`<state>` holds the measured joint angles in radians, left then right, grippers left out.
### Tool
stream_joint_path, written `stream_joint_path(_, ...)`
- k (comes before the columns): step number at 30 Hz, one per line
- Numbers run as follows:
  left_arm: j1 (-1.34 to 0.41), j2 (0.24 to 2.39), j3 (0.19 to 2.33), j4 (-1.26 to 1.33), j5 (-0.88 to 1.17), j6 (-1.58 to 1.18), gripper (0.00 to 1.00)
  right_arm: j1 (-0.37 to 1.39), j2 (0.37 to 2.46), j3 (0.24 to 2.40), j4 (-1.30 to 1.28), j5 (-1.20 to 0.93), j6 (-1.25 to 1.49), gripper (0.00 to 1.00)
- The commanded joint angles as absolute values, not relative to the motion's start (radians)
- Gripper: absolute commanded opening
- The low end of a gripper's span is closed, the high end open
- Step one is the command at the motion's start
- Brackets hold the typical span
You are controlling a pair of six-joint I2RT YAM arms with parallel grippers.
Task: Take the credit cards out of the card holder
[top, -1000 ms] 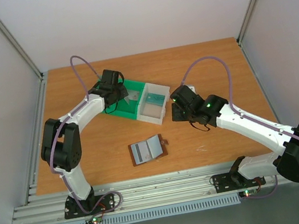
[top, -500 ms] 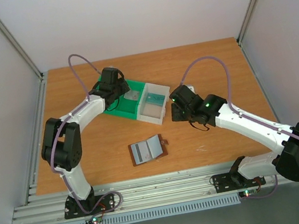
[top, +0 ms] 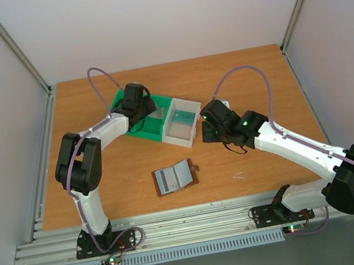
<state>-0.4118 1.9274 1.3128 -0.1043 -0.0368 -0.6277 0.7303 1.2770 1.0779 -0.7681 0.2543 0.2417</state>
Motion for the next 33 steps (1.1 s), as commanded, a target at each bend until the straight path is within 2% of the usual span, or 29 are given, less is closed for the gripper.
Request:
stream_joint_path(1, -0.415, 1.96, 1.305, -0.04, -0.04, -0.616, 0.07, 0.738, 1.279, 1.107, -0.765, 0.267, 0.234, 0.6)
stream_joint_path(9, -0.415, 1.972, 1.315, -0.067, -0.056, -0.603, 0.11, 0.737, 1.273, 1.108, -0.767, 0.268, 0.235, 0.6)
stream_joint_path(14, -0.415, 1.974, 1.322, -0.077, -0.054, -0.597, 0.16, 0.738, 1.272, 1.106, -0.768, 0.266, 0.236, 0.6)
stream_joint_path(29, -0.416, 1.969, 1.397, -0.184, -0.037, -0.565, 0.39, 0.738, 1.236, 1.115, -0.785, 0.246, 0.24, 0.61)
stream_joint_path(33, -0.415, 1.942, 1.41, -0.213, -0.005, -0.57, 0.48, 0.738, 1.221, 1.113, -0.793, 0.235, 0.242, 0.61)
